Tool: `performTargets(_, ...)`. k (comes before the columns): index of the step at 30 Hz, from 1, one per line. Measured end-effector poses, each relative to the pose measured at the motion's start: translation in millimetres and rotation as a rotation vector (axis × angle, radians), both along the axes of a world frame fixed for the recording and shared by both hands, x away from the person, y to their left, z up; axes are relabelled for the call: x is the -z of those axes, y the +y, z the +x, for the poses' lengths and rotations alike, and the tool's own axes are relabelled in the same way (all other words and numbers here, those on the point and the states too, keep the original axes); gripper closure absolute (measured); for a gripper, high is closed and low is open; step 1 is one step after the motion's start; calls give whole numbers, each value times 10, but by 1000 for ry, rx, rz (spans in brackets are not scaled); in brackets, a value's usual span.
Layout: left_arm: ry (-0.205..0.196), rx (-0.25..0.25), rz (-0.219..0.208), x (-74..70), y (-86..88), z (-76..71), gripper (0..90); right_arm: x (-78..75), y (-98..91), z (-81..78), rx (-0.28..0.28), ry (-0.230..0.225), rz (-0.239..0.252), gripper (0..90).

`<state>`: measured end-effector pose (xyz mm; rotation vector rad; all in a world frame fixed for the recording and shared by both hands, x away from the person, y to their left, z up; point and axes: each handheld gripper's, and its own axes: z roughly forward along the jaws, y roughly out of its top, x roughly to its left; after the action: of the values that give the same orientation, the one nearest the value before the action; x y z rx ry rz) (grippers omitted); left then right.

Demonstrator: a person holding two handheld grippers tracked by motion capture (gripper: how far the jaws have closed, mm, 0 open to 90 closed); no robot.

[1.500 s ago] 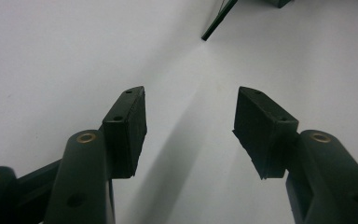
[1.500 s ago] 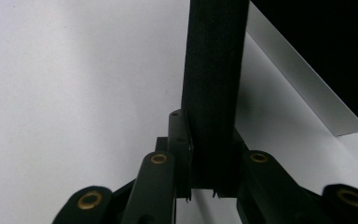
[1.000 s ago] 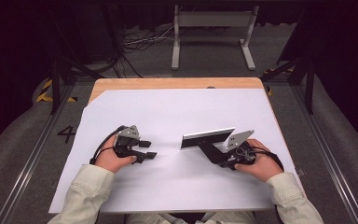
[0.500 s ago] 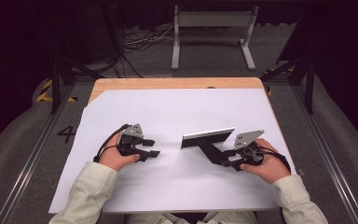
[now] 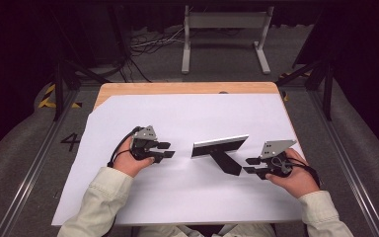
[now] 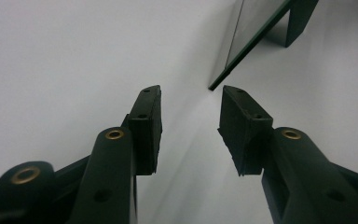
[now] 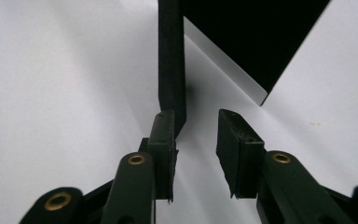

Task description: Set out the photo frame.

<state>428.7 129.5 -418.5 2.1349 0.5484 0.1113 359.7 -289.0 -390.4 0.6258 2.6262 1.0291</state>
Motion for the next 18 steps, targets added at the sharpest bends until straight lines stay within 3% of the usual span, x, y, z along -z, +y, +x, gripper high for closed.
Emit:
performTargets(3,-4,0,-9,3,-11,5,620,-11,-28,-6,2,-13,9,697)
performTargets(8,-14,6,-13,25,-61,3,624,-46,-138,-2,-44,-47,16,743)
performTargets(18,-35,-2,-14,92,-117,25,656,-76,-305,11,-91,-56,79,846)
